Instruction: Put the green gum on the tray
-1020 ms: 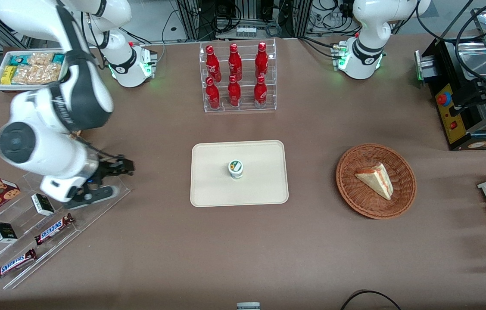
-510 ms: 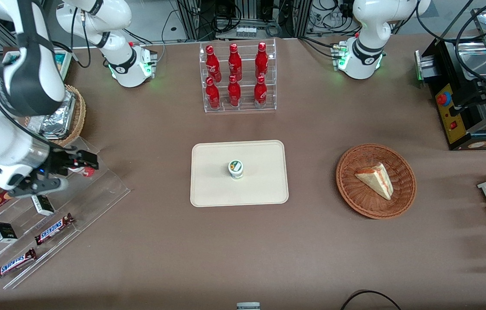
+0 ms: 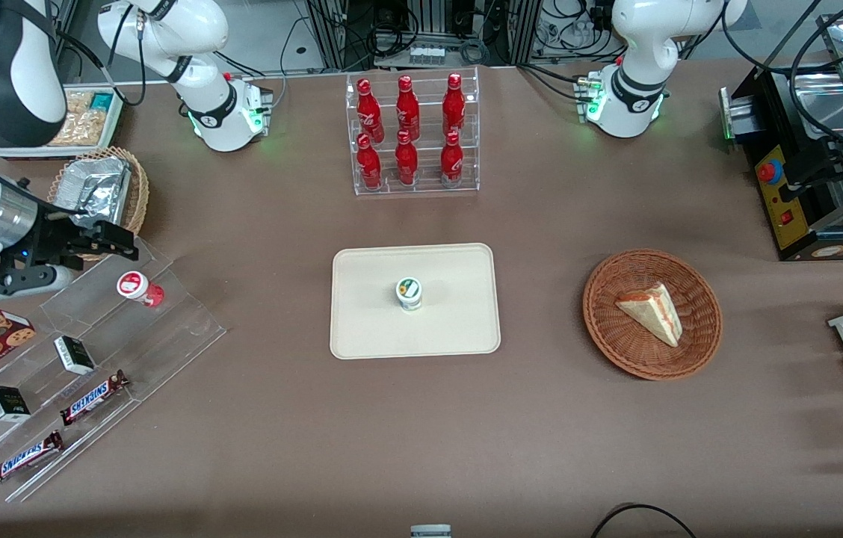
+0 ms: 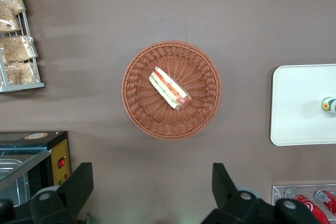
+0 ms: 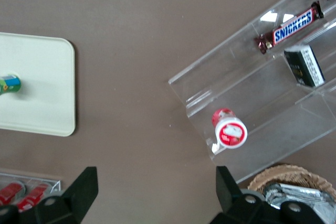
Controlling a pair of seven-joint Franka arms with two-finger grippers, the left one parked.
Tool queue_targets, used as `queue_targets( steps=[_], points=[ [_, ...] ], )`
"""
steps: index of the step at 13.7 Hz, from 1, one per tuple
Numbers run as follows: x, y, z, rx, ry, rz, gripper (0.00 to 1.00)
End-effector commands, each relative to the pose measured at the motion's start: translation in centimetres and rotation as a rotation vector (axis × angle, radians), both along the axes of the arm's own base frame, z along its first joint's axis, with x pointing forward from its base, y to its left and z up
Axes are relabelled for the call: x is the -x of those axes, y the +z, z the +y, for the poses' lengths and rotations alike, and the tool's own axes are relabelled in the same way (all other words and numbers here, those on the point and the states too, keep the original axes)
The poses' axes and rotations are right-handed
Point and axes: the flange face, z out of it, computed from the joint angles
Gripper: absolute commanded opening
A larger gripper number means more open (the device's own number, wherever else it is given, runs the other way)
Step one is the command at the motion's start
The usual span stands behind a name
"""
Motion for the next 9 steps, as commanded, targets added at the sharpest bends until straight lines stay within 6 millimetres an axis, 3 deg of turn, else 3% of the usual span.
queue_targets(
  steps=[1, 4, 9],
  points=[
    [1.4, 1.1, -1.0, 0.031, -0.055, 0.029, 1.0],
    [2.5, 2.8, -1.1, 0.075, -0.096, 0.045, 1.0],
    [3.1, 3.6, -3.0, 0.072, -0.126, 0.042, 1.0]
  ],
)
